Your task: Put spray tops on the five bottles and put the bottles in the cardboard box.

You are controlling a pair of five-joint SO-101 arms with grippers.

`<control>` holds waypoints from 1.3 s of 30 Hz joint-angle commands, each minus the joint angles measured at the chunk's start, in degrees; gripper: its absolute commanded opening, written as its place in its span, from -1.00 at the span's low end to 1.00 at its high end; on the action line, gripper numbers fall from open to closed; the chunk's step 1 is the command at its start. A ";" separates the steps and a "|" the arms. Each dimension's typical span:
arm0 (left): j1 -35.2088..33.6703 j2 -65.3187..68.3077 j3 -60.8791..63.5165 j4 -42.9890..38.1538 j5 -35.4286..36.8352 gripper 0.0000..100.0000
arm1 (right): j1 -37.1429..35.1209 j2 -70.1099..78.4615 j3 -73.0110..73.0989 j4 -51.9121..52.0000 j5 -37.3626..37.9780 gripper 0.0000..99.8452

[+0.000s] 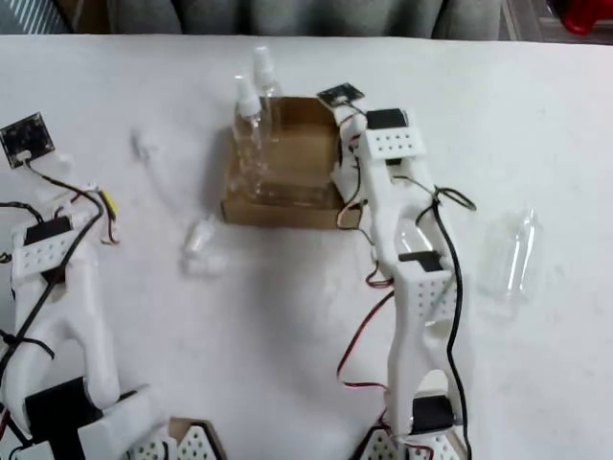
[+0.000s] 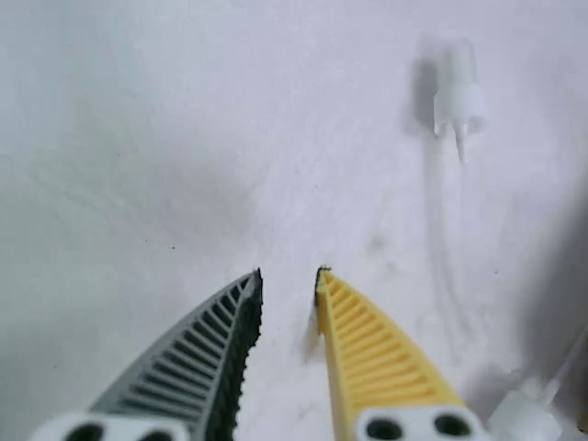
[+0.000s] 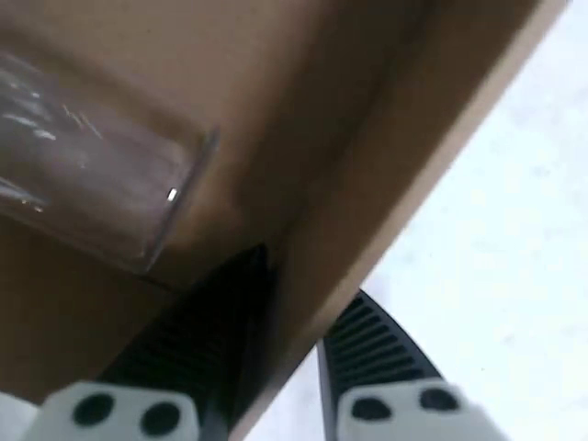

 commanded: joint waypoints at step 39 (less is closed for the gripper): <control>0.75 0.04 0.09 -2.02 -0.70 -0.79 | 1.10 -14.73 16.26 8.04 -3.78 -0.97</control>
